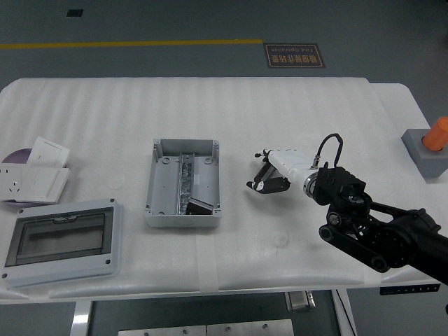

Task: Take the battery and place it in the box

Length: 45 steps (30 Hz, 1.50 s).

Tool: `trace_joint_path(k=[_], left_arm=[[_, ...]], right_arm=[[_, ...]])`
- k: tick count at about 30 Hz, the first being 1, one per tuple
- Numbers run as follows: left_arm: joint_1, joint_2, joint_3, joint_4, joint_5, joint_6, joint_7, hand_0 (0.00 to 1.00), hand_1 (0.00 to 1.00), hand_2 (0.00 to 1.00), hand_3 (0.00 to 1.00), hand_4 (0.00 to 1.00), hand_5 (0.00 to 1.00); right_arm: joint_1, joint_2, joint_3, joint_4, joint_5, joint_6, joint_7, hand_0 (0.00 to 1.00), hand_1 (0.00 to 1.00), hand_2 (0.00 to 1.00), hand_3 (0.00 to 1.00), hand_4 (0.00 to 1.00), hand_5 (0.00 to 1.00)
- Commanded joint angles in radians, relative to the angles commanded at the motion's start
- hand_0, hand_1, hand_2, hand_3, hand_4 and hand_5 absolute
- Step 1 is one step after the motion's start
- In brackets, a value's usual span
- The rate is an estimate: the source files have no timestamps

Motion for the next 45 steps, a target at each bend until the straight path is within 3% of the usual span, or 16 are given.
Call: trace_joint_path(k=[15, 16, 21, 22, 27, 28, 34, 35, 40, 41, 45], left_arm=[[-0.004, 0.000, 0.013, 0.000, -0.018, 0.003, -0.011, 0.631, 0.669, 0.561, 0.529, 0.464, 0.473], [-0.004, 0.000, 0.013, 0.000, -0.018, 0.003, -0.011, 0.631, 0.669, 0.562, 0.530, 0.457, 0.482], [-0.004, 0.001, 0.013, 0.000, -0.020, 0.004, -0.013, 0.631, 0.669, 0.562, 0.530, 0.457, 0.482], [-0.004, 0.001, 0.013, 0.001, -0.020, 0.005, -0.014, 0.631, 0.669, 0.564, 0.531, 0.457, 0.487], [-0.005, 0.001, 0.020, 0.001, -0.025, 0.007, -0.019, 0.631, 0.669, 0.564, 0.531, 0.457, 0.487], [-0.005, 0.001, 0.022, 0.001, -0.027, 0.008, -0.020, 0.630, 0.669, 0.565, 0.532, 0.457, 0.491], [-0.005, 0.001, 0.030, 0.000, -0.034, 0.009, -0.026, 0.630, 0.669, 0.565, 0.532, 0.457, 0.491], [-0.005, 0.001, 0.031, 0.000, -0.035, 0.009, -0.027, 0.627, 0.670, 0.568, 0.532, 0.456, 0.497], [-0.005, 0.000, 0.032, 0.000, -0.037, 0.010, -0.029, 0.627, 0.670, 0.568, 0.532, 0.456, 0.497], [-0.005, 0.000, 0.033, 0.000, -0.037, 0.010, -0.029, 0.620, 0.671, 0.572, 0.533, 0.461, 0.512], [-0.006, 0.000, 0.033, 0.000, -0.037, 0.011, -0.030, 0.620, 0.671, 0.572, 0.533, 0.461, 0.512]], right_arm=[[-0.011, -0.012, -0.021, 0.009, -0.009, -0.029, 0.011, 0.771, 0.776, 0.769, 0.910, 0.800, 0.594], [-0.011, -0.012, -0.023, 0.010, -0.011, -0.032, 0.011, 0.611, 0.742, 0.757, 0.903, 0.640, 0.405], [-0.012, -0.013, -0.031, 0.012, -0.017, -0.042, 0.013, 0.611, 0.742, 0.757, 0.903, 0.640, 0.405], [-0.013, -0.013, -0.033, 0.012, -0.019, -0.043, 0.014, 0.375, 0.679, 0.743, 0.878, 0.557, 0.325], [-0.013, -0.016, -0.041, 0.010, -0.024, -0.050, 0.017, 0.375, 0.679, 0.743, 0.878, 0.557, 0.325], [-0.013, -0.016, -0.043, 0.009, -0.025, -0.051, 0.018, 0.324, 0.655, 0.736, 0.852, 0.480, 0.260], [-0.014, -0.019, -0.049, 0.007, -0.032, -0.059, 0.025, 0.324, 0.655, 0.736, 0.852, 0.480, 0.260], [-0.014, -0.019, -0.050, 0.007, -0.032, -0.060, 0.026, 0.291, 0.638, 0.730, 0.820, 0.413, 0.202], [-0.015, -0.019, -0.053, 0.005, -0.031, -0.068, 0.030, 0.291, 0.638, 0.730, 0.820, 0.413, 0.202], [-0.015, -0.020, -0.053, 0.005, -0.031, -0.070, 0.031, 0.272, 0.608, 0.716, 0.801, 0.271, 0.093], [-0.015, -0.020, -0.054, 0.006, -0.030, -0.077, 0.033, 0.272, 0.608, 0.716, 0.801, 0.271, 0.093]])
